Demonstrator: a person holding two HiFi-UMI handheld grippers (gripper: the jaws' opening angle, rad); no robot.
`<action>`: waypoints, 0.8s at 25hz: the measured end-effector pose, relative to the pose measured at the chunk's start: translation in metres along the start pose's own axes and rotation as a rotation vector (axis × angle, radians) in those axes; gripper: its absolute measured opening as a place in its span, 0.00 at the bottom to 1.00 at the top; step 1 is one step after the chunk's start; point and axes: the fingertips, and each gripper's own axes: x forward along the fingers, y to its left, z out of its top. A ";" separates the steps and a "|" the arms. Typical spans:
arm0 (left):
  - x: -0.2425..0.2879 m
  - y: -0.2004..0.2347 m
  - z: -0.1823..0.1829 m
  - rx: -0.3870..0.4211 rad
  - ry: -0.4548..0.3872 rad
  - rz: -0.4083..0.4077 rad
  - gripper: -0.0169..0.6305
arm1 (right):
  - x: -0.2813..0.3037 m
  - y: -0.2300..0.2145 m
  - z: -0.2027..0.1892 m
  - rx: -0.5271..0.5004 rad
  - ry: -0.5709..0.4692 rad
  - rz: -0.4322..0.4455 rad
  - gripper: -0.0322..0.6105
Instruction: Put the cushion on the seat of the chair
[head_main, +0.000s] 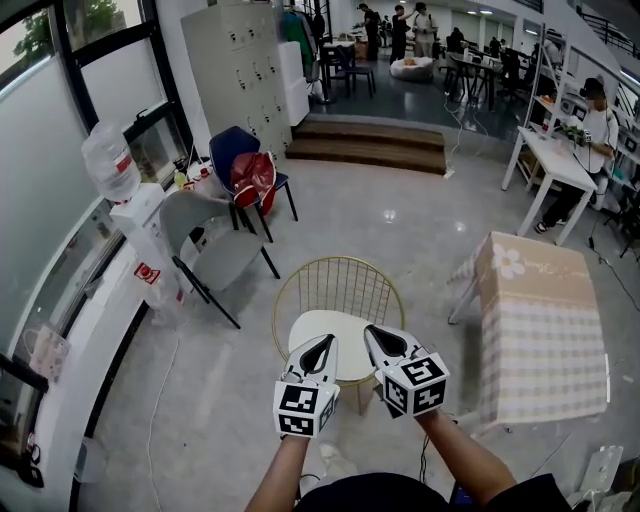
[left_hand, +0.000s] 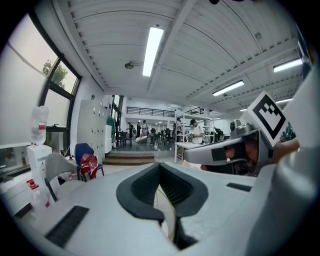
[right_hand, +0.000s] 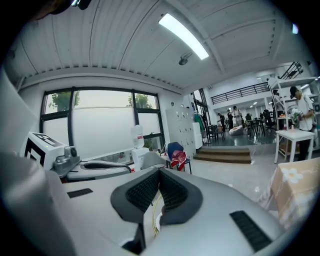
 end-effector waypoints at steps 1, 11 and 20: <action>-0.004 -0.006 0.001 0.001 -0.004 0.004 0.03 | -0.007 0.001 0.000 -0.003 -0.005 0.005 0.08; -0.037 -0.050 0.010 0.024 -0.038 0.029 0.03 | -0.061 0.015 0.002 -0.019 -0.059 0.047 0.08; -0.066 -0.087 0.019 0.042 -0.060 0.032 0.03 | -0.107 0.030 0.006 -0.036 -0.096 0.073 0.08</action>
